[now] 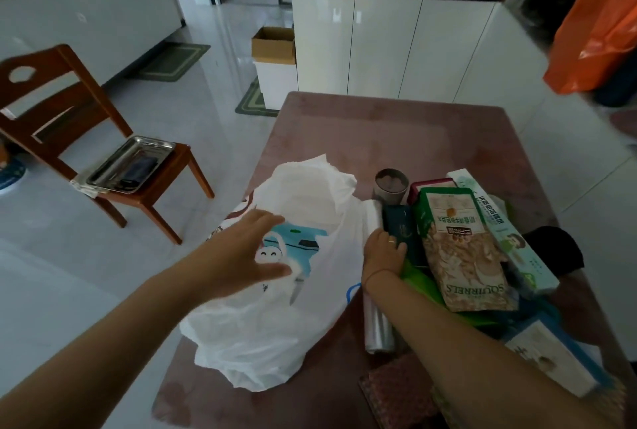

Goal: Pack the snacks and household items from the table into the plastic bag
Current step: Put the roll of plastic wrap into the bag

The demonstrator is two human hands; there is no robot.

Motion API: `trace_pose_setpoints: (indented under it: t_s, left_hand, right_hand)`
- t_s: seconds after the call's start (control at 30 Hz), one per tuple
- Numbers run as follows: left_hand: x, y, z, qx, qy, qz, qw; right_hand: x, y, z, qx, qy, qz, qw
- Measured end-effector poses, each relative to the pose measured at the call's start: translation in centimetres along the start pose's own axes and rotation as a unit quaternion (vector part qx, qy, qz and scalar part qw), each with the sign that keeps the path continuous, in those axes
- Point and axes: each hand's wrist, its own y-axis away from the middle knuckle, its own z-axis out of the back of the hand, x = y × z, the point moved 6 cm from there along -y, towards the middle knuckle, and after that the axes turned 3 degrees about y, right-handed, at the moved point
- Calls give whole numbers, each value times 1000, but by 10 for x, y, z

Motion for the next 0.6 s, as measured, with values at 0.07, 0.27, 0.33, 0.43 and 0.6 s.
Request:
trace_pose_setpoints:
  t_s: [0.07, 0.27, 0.33, 0.43, 0.6]
  left_hand:
    - [6, 3, -2, -88, -95, 19, 991]
    - [35, -13, -17, -157, -149, 99, 971]
    - [39, -19, -15, -173, -182, 113, 961]
    - [50, -33, -18, -157, -238, 134, 949]
    - [75, -50, -26, -87, -225, 196, 950]
  right_hand:
    - [4, 3, -8, 17, 30, -12, 999]
    - [1, 2, -17, 88, 91, 16, 992]
    - [0, 1, -15, 100, 73, 8, 992]
    - [-4, 2, -13, 121, 16, -24, 992]
    - [-7, 6, -15, 132, -61, -43, 988]
